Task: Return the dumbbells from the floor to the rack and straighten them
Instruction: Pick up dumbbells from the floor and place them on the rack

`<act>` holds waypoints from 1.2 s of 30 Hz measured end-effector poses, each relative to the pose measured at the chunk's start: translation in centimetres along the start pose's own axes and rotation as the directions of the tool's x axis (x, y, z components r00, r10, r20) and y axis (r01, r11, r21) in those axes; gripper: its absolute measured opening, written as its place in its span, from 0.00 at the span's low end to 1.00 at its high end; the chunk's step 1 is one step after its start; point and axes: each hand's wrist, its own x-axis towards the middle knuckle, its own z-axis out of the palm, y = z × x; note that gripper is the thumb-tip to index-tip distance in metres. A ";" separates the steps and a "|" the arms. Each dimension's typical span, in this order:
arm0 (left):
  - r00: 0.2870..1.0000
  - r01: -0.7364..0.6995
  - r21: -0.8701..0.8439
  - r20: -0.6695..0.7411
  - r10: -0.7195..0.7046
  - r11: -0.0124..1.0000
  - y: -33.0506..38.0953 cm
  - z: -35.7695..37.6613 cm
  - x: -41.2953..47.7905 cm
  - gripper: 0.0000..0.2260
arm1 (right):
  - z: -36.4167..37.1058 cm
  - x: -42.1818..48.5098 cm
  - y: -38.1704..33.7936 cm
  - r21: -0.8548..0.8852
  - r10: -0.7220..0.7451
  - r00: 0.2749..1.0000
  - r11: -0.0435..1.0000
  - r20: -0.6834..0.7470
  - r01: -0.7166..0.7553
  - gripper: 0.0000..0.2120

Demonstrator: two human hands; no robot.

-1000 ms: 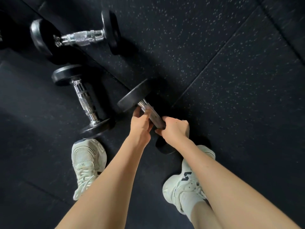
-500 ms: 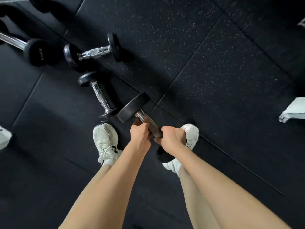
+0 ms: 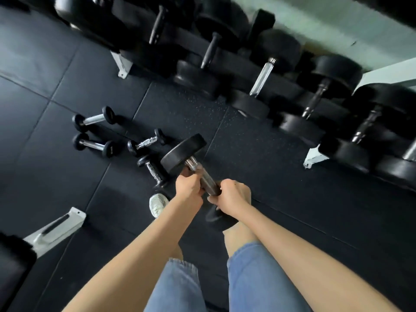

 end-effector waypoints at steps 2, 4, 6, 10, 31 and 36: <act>0.999 -0.035 -0.006 0.016 0.035 0.999 2.3 1.7 -4.1 0.05 | -3.8 -2.9 0.1 0.031 -0.021 0.999 0.999 -0.051 0.022 0.16; 0.998 -0.061 0.009 0.012 0.061 0.998 4.6 3.7 -6.9 0.06 | -7.3 -5.2 0.1 0.068 -0.035 0.995 0.997 -0.093 0.042 0.17; 0.997 -0.075 0.031 0.027 0.074 0.997 7.1 5.8 -9.2 0.08 | -10.6 -6.7 0.0 0.111 -0.046 0.989 0.992 -0.141 0.062 0.17; 0.993 -0.109 0.090 0.047 0.105 0.990 11.5 9.4 -11.6 0.11 | -16.2 -8.1 -0.1 0.194 -0.070 0.975 0.975 -0.211 0.112 0.14; 0.958 -0.243 0.382 0.239 0.159 0.891 40.0 29.9 -5.5 0.13 | -42.1 6.4 -10.8 0.482 0.087 0.931 0.870 -0.355 0.103 0.07; 0.932 -0.330 0.433 0.289 0.218 0.839 47.2 35.1 -2.9 0.09 | -47.9 12.1 -14.3 0.547 0.174 0.908 0.834 -0.381 0.069 0.07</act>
